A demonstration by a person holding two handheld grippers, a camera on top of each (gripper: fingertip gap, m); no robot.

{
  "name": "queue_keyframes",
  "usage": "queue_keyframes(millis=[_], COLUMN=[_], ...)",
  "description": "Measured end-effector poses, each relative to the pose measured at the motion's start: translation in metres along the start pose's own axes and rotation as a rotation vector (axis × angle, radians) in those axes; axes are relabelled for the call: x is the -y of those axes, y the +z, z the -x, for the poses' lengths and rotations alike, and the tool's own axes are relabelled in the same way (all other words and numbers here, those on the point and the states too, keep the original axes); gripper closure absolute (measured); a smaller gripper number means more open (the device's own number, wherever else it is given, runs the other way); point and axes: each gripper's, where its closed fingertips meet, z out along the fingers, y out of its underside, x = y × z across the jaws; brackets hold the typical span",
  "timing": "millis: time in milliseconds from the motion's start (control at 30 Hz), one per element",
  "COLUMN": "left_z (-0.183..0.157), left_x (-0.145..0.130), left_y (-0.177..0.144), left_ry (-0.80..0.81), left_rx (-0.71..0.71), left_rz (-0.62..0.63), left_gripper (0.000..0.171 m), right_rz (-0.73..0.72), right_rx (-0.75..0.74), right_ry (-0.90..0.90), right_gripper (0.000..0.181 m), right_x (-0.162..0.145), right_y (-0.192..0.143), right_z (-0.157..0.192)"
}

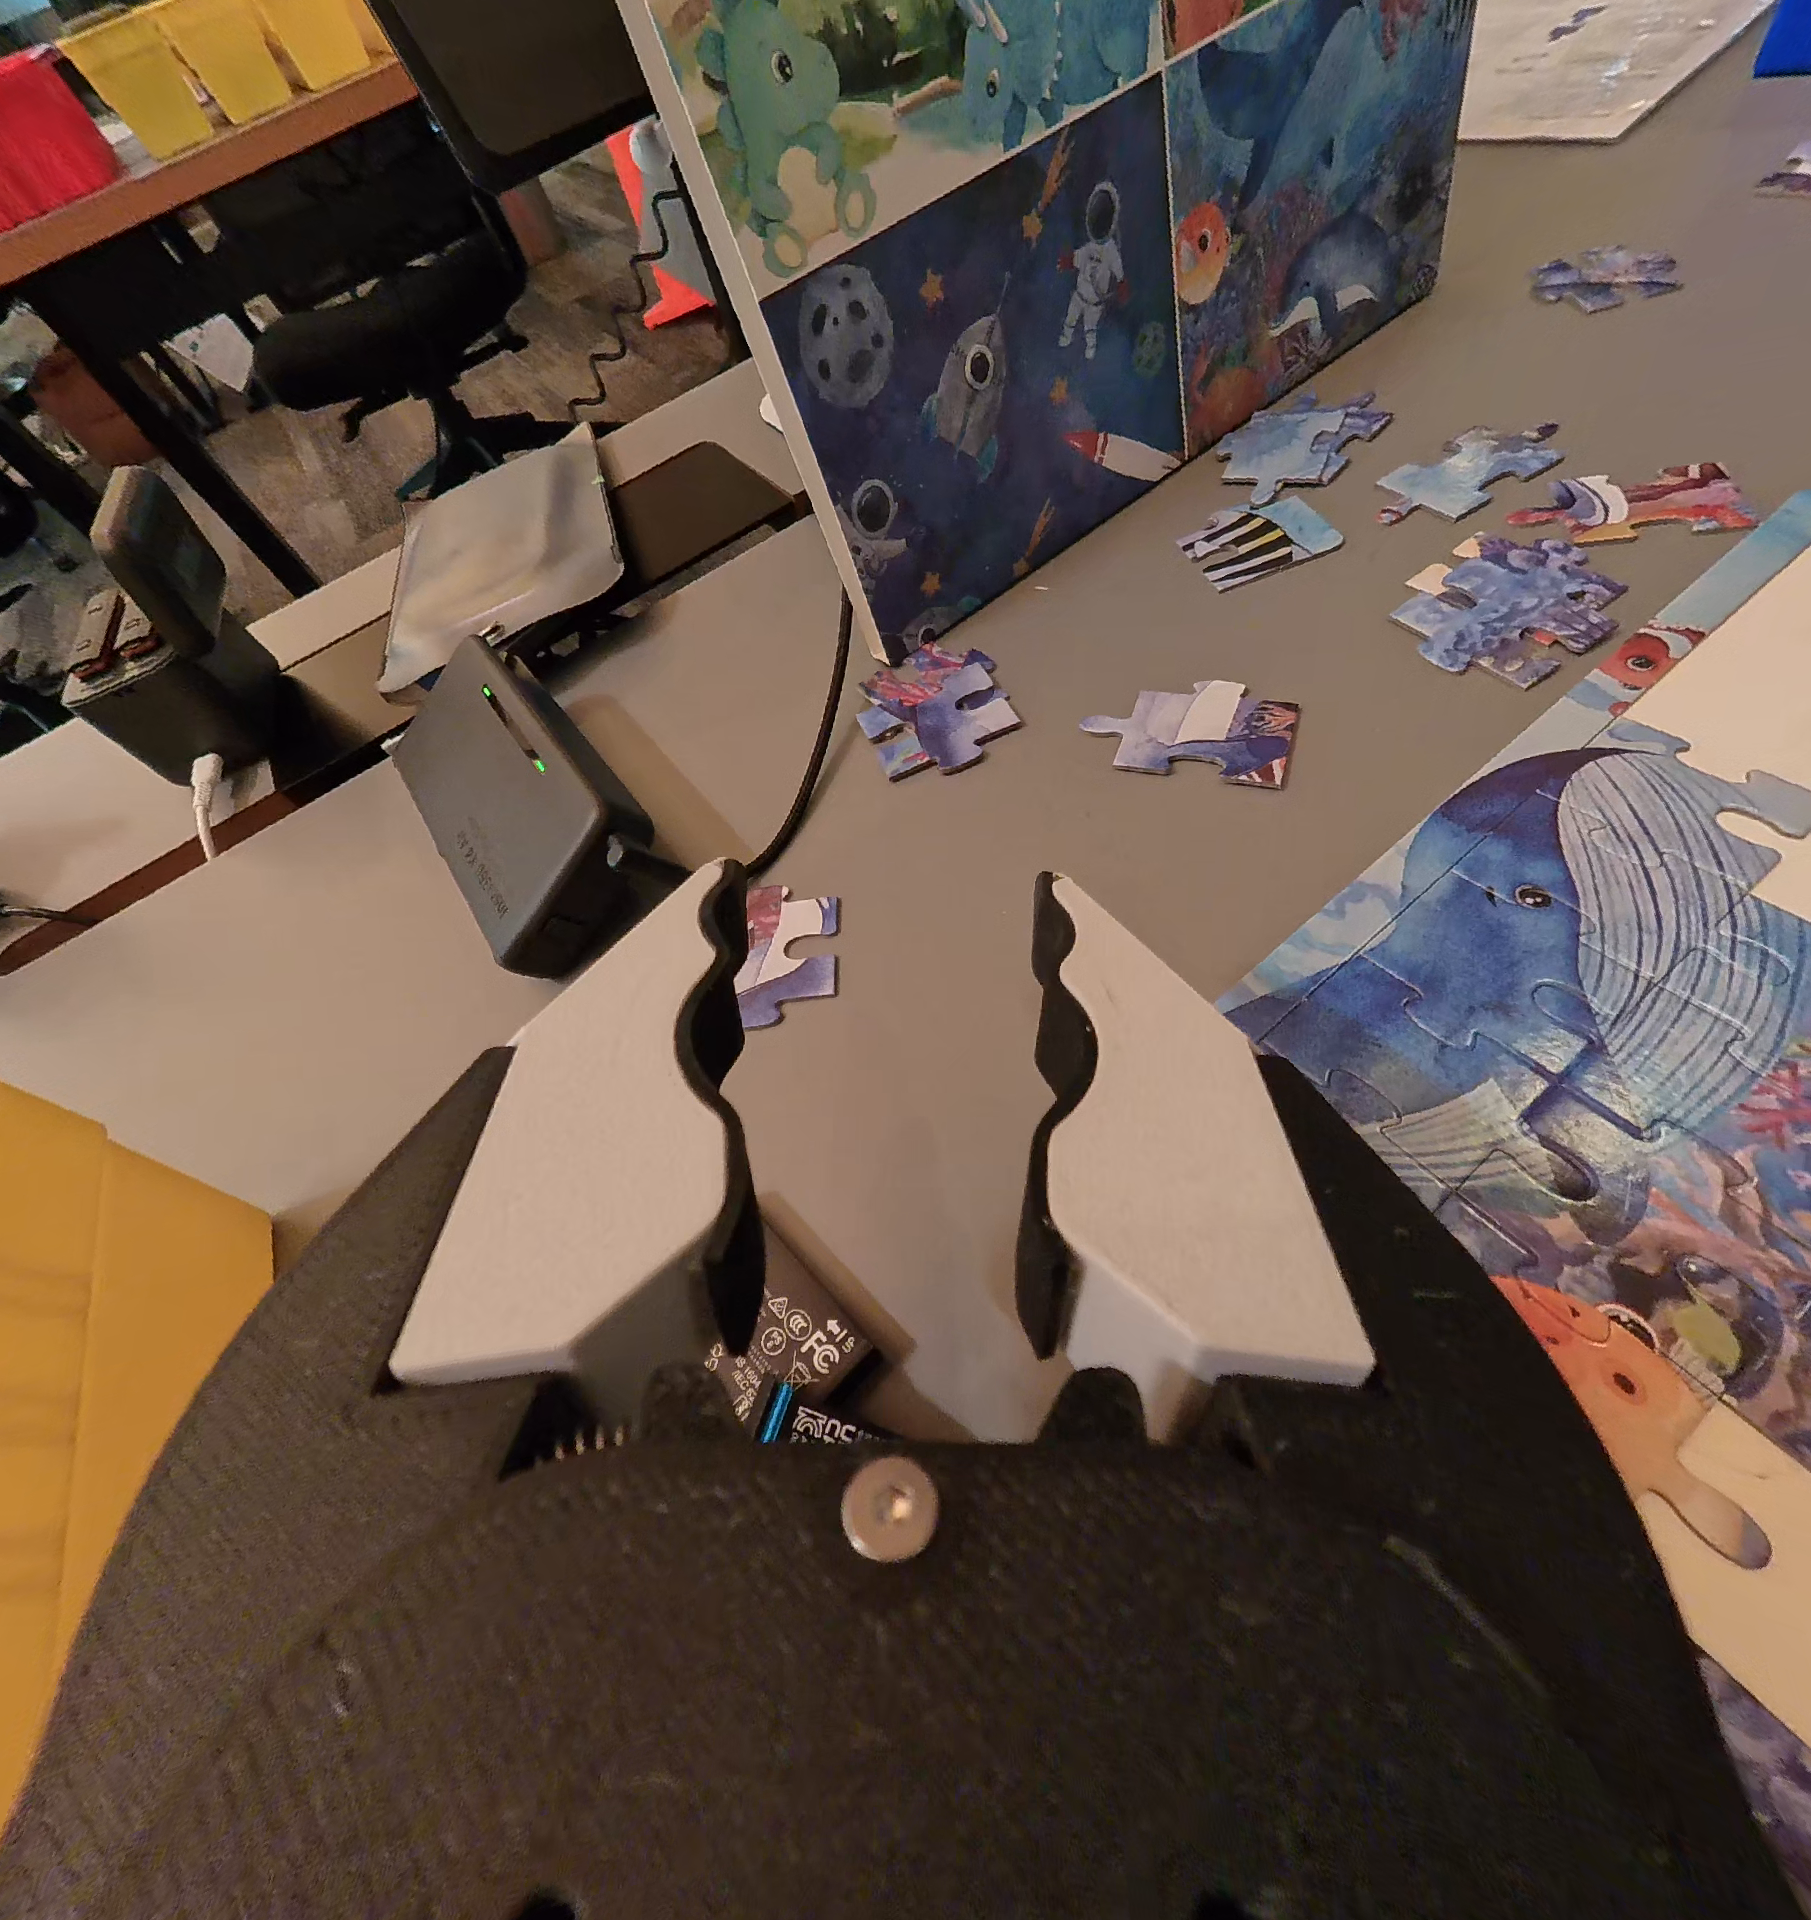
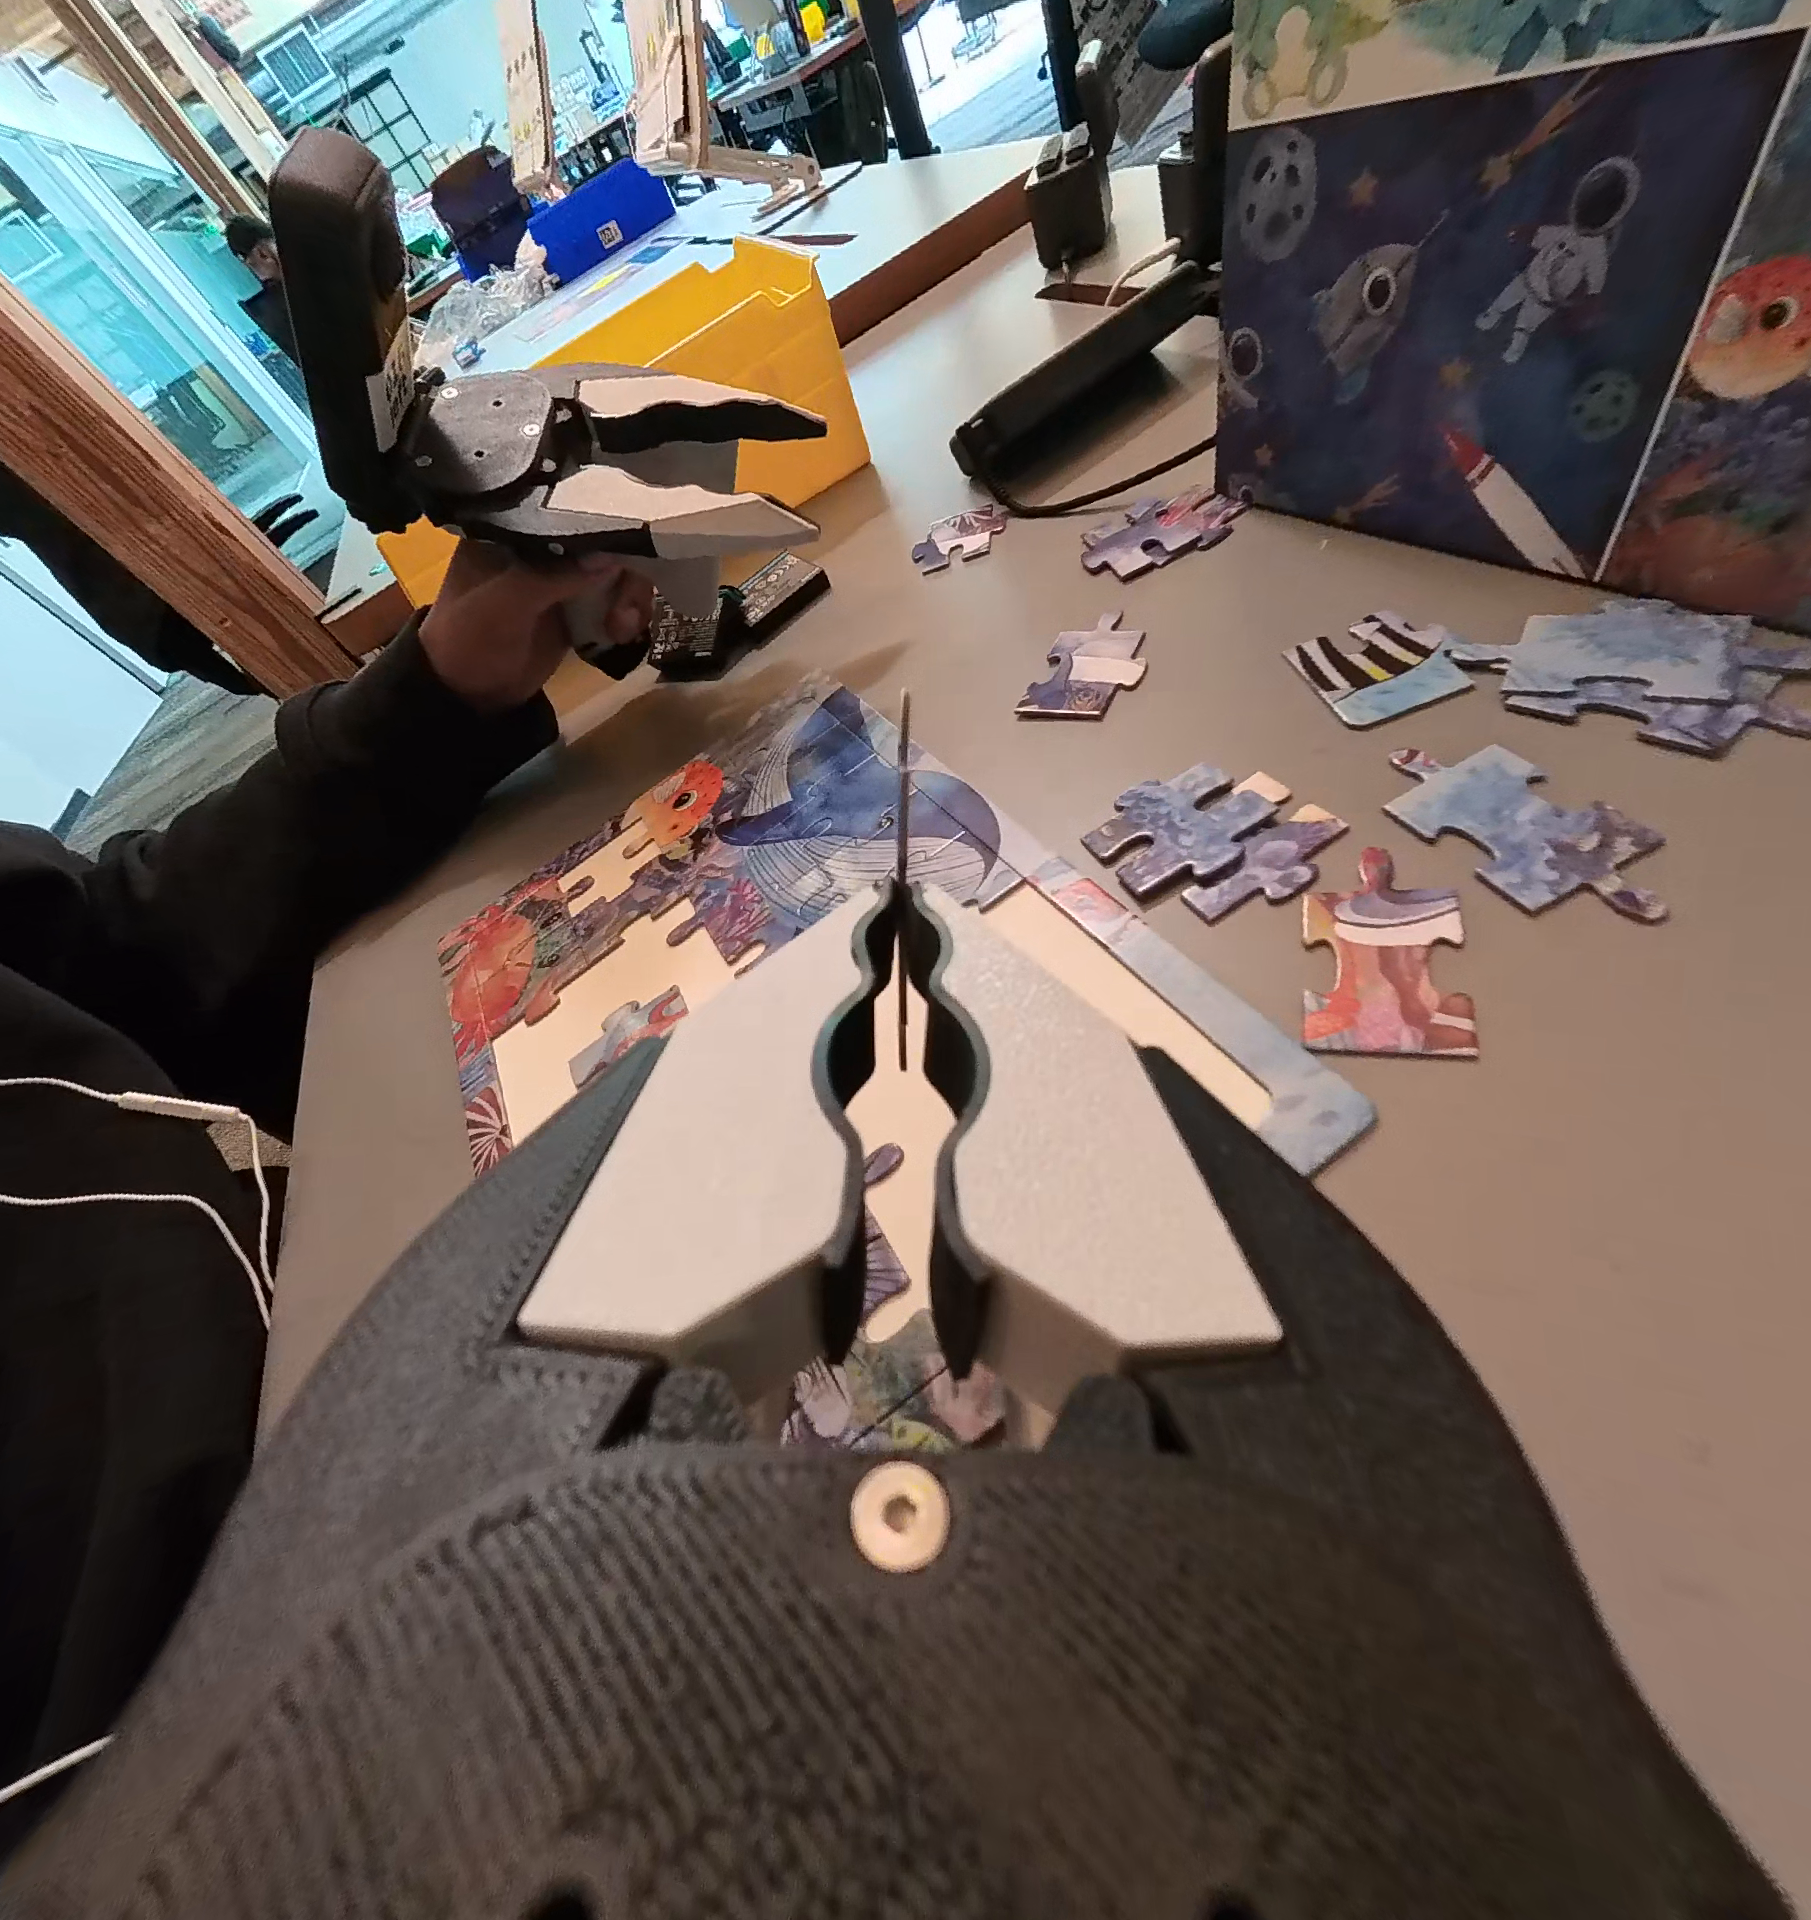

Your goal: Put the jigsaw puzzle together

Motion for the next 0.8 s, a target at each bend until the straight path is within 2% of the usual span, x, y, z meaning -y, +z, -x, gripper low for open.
queue_keyframes(millis=[533, 700, 800], left_z=[-0.003, -0.018, -0.017], left_x=[0.000, 0.013, 0.014], left_y=[0.000, -0.004, -0.006], left_ry=[0.003, -0.137, -0.157], left_rx=[-0.008, -0.160, -0.174], left_rz=[-0.001, -0.078, -0.087], left_gripper=[0.119, 0.118, 0.118], right_rz=[0.006, 0.013, 0.016], right_rx=[0.013, 0.021, 0.024], right_ry=[0.008, 0.005, 0.006], right_gripper=[0.181, 0.181, 0.181], right_x=[-0.001, -0.003, -0.003], right_y=[0.002, 0.004, 0.005], right_z=[0.002, 0.005, 0.006])
